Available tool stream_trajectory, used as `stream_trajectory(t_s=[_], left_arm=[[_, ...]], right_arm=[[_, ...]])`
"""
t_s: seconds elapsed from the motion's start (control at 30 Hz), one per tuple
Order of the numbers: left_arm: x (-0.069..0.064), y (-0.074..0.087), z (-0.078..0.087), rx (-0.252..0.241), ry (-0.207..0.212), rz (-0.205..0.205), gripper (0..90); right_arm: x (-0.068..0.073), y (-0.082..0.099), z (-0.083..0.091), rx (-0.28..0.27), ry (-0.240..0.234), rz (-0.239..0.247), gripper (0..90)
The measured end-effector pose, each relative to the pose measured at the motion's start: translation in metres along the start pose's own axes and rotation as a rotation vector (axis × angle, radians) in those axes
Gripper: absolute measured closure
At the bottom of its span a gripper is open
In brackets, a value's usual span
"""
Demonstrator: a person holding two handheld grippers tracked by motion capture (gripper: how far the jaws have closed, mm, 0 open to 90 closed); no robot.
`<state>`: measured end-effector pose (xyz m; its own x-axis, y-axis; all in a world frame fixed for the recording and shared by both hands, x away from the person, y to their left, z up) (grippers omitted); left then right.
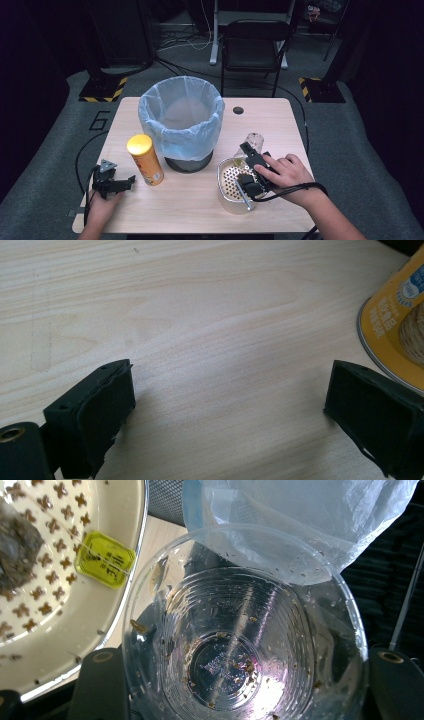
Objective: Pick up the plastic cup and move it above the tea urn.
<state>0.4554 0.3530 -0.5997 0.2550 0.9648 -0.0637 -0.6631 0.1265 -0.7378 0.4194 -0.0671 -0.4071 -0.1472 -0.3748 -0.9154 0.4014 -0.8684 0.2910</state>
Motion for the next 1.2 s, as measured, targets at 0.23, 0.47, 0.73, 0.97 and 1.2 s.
stream_trajectory(t_s=[0.23,0.47,0.73,0.97,1.2], left_arm=[[0.000,0.000,0.000,0.003,-0.001,-0.004,5.6],[0.000,0.000,0.000,0.001,-0.001,-0.001,5.6],[0.000,0.000,0.000,0.003,-0.001,-0.004,5.6],[0.000,0.000,0.000,0.003,-0.001,-0.003,5.6],[0.000,0.000,0.000,0.003,-0.001,-0.003,5.6]], right_arm=[[0.000,0.000,0.000,-0.056,0.024,-0.242,34.6],[-0.021,0.009,0.001,-0.290,-0.011,-0.908,34.5],[-0.043,0.024,0.005,-0.556,-0.191,-1.497,34.4],[-0.047,0.030,0.002,-0.576,-0.267,-1.616,34.3],[-0.062,0.028,0.001,-0.545,-0.290,-1.590,34.2]])
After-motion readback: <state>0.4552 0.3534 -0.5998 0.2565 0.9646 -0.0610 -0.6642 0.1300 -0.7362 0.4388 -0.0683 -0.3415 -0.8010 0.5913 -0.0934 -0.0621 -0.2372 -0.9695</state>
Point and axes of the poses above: each handheld gripper's, and its own axes: z roughly backward along the jaws, y roughly out of its underside, x roughly to its left, the point moved 10 cm from there along -z, roughly forward along the jaws, and after that the axes turned 4 degrees about z, right-handed, at the moved point
